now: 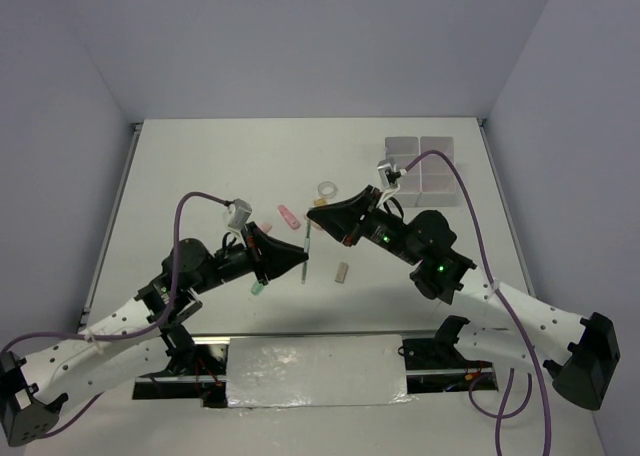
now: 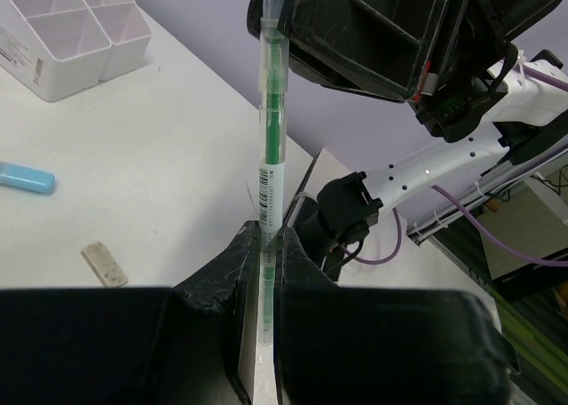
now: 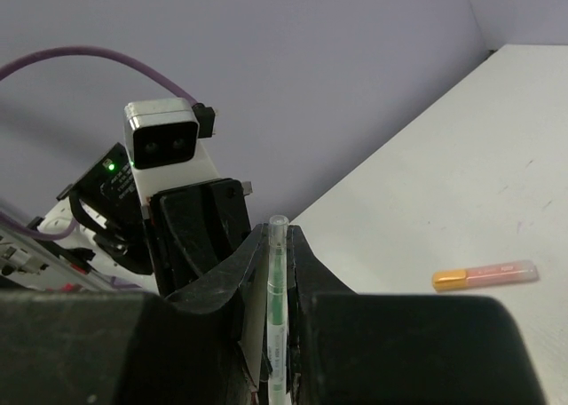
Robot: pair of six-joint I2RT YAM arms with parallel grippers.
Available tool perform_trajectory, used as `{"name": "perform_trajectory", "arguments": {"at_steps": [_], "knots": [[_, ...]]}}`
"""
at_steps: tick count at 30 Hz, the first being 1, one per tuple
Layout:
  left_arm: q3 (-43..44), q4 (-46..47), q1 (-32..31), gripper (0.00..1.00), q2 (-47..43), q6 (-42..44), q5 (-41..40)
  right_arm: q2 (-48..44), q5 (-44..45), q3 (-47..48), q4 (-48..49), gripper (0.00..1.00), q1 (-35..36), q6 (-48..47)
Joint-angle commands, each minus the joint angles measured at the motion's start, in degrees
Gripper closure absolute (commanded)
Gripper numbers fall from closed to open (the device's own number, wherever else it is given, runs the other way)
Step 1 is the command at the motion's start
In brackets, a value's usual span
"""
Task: Sort the stationery into containers
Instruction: Close the pen cap on the pen.
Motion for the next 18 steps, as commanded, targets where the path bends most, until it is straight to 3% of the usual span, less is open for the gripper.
{"name": "perform_trajectory", "arguments": {"at_steps": [1,13,18], "knots": [[1.88,5.66,-0.13,1.0,-0.61,1.48,-0.49,-0.13,-0.79,1.27,1.28,1.0,0.75,0.09],[2.14,6.03,-0.13,1.0,-1.58,3.5,-4.08,0.05,-1.49,1.1,-0.21,0.97,2.86,-1.75],[3.81,4.71,-0.13,1.0,-0.44,6.14,-3.21,-0.39,-2.63,2.14,-0.83,0.77,3.39,-3.51]]}}
